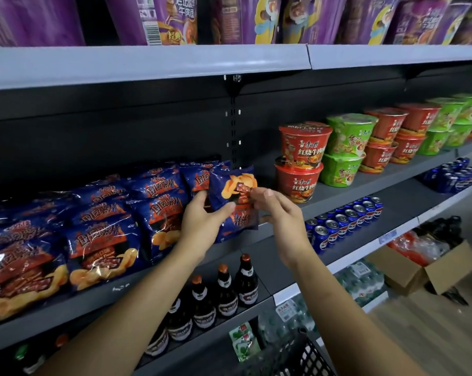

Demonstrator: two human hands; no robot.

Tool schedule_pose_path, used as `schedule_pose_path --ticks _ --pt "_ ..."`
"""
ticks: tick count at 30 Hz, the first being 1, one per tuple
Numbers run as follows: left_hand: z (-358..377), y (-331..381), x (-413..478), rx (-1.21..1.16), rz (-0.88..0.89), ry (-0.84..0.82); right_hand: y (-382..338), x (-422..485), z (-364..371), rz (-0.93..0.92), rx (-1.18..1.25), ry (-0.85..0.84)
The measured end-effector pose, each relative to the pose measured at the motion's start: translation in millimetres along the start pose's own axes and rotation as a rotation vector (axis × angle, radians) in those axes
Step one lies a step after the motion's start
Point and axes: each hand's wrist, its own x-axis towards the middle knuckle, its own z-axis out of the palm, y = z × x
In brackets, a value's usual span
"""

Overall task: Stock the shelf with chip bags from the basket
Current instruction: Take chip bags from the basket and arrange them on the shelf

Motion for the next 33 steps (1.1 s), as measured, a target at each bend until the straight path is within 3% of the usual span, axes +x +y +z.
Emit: schedule_pose_path --ticks 5,12,14,19,33 --pt "-13.0 -9.7 4.8 -0.154 -0.047 -0.035 11.4 20.1 0.9 0.096 -0.047 -0.029" --pt "-22.5 -20.4 12.0 -0.158 -0.109 0.017 25.6 33.9 9.5 0.159 -0.099 -0.021" --pt "-24.2 -23.6 15.1 -0.064 -0.108 0.019 27.5 38.4 11.2 0.161 -0.106 0.002" --pt "-25.9 -19.4 25.7 0.453 -0.004 0.073 36.3 54.2 15.3 0.174 -0.137 0.085" --pt "-33.3 -36.6 55.7 0.833 0.081 0.106 74.3 95.9 31.8 0.210 -0.284 0.106"
